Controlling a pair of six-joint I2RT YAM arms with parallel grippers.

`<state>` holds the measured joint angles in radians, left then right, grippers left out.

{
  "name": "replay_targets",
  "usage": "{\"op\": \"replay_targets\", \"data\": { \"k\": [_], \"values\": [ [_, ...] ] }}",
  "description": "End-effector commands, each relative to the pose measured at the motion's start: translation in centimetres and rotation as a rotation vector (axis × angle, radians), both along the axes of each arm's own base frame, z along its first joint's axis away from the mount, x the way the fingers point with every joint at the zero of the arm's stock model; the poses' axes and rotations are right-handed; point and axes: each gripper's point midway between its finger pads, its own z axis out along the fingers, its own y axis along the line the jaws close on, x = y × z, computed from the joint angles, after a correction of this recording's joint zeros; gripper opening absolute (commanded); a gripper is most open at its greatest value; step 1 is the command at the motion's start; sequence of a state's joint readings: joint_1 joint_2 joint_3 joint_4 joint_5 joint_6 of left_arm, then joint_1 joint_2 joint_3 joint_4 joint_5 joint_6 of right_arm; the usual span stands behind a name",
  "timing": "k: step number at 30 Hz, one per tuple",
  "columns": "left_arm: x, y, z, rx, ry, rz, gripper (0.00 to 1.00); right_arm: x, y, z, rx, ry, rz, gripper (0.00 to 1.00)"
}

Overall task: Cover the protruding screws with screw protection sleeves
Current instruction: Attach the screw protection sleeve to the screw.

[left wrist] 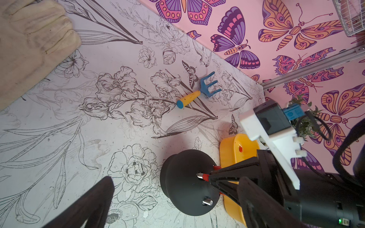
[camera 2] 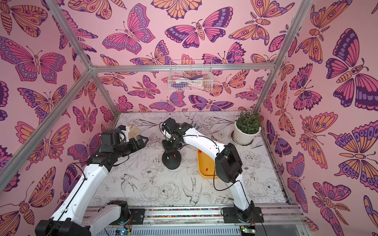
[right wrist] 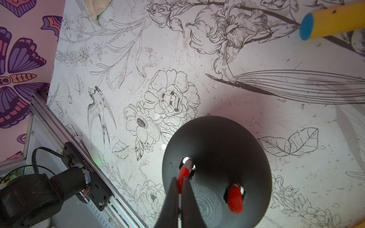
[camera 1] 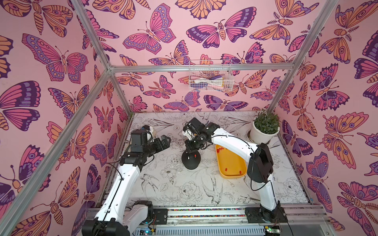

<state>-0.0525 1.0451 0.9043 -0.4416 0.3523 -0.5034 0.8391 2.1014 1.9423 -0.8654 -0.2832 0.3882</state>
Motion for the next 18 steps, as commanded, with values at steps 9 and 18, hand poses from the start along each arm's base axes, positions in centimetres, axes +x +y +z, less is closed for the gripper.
{"op": "replay_targets", "data": {
  "k": [9,18],
  "values": [
    [0.0,-0.06,-0.46,-0.013,0.005,-0.007,1.0,-0.38,0.32,-0.48,-0.018,0.021,0.026,0.07],
    [-0.04,-0.06,-0.45,-0.015,0.004,-0.008,1.0,-0.38,0.33,-0.53,-0.022,0.024,0.026,0.07]
  ]
}}
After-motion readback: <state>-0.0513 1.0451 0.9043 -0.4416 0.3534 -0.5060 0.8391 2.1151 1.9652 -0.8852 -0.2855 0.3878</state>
